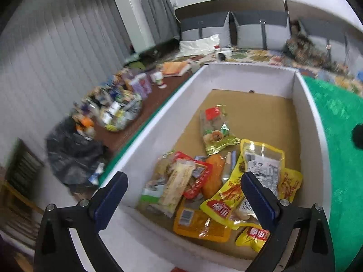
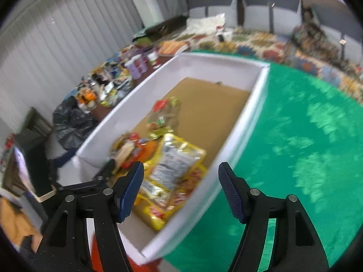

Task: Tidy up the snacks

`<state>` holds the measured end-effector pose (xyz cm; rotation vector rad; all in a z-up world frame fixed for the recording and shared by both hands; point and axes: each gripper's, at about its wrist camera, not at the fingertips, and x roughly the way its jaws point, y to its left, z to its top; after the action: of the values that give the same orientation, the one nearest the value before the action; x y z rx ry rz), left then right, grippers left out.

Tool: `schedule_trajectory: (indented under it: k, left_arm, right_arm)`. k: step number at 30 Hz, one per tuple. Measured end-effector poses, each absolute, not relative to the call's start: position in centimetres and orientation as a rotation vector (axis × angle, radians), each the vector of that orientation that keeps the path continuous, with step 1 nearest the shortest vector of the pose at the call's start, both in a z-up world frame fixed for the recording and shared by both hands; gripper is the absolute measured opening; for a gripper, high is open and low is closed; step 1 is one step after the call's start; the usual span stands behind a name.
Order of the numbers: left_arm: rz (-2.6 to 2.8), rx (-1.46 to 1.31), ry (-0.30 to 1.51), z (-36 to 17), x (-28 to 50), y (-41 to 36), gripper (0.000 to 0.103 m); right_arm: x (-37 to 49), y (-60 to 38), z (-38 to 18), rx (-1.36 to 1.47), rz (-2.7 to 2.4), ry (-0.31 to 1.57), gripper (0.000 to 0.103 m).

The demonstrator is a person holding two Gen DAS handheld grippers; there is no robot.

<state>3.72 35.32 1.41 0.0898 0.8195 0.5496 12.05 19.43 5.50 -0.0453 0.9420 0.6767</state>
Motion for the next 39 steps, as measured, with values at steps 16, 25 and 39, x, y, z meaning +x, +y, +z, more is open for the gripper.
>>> schedule_trajectory:
  k: [16,25,39]
  left_arm:
    - [0.472,-0.042,0.755,5.2,1.9,33.8,0.103]
    - [0.433,-0.110,0.718,5.9,1.0,34.9,0.103]
    - [0.424,-0.177,0.726,8.5,-0.7,36.3,0.103]
  right_arm:
    - [10.5,16.4,8.8,-0.144,0.578,0.801,0.078]
    - [9.1,15.9,9.9,-0.093,0.588,0.687,0.079]
    - [8.1,20.2,10.9,-0.241,0.620,0.795,0.083]
